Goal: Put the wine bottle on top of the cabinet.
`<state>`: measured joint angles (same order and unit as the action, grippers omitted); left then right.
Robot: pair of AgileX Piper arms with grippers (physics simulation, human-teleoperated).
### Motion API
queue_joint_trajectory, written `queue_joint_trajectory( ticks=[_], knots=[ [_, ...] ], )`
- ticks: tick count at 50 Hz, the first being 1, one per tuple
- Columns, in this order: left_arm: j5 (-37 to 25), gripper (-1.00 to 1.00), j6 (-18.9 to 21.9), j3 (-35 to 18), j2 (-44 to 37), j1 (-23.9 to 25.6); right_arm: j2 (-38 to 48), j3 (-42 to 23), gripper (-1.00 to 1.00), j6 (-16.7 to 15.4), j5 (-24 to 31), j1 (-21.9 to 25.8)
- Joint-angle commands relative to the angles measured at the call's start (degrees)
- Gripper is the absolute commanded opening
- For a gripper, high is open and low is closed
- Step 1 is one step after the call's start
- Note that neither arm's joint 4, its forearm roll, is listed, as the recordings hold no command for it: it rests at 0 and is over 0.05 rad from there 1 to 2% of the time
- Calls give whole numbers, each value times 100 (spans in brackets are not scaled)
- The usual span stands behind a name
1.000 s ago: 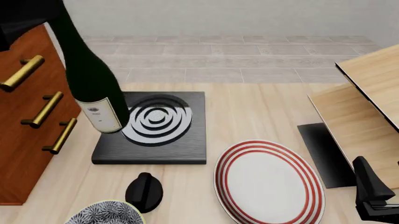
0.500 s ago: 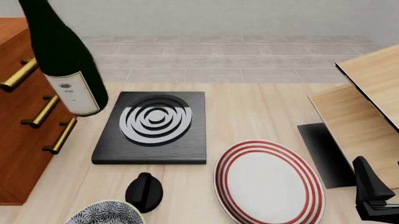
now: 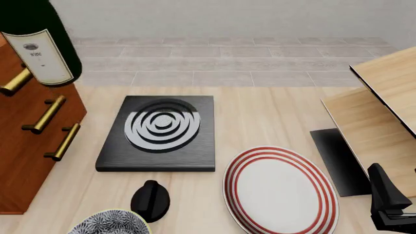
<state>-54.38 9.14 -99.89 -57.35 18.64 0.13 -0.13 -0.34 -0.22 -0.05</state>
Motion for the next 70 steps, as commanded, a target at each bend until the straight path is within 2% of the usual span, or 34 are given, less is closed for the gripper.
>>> queue_joint_trajectory(
  ticks=[1, 7, 21, 30, 36, 41, 51, 56, 63, 70],
  knots=[
    [-182, -100, 177, -454, -155, -411, 0, 0, 100, -1, 0, 0],
    [-179, -100, 177, -434, -174, -601, 0, 0, 100, 0, 1, 0],
    [-347, -100, 476, -992, -535, -894, 0, 0, 100, -1, 1, 0],
    [-305, -100, 393, -1232, -757, -1220, 0, 0, 100, 0, 1, 1],
    [-253, -100, 411, -1153, -735, -1314, 0, 0, 100, -1, -1, 1],
    [-386, -100, 375, -1479, -858, -1490, 0, 0, 100, 0, 1, -2],
    [-343, -100, 325, -1470, -814, -1846, 0, 0, 100, 0, 1, 0],
    [-271, -100, 452, -1409, -825, -1984, 0, 0, 100, 1, 0, 0],
    [-302, -100, 389, -1664, -982, -2220, 0, 0, 100, -1, 0, 0],
    [-241, -100, 543, -1605, -1018, -2407, 0, 0, 100, 2, 0, -1]
  ],
)
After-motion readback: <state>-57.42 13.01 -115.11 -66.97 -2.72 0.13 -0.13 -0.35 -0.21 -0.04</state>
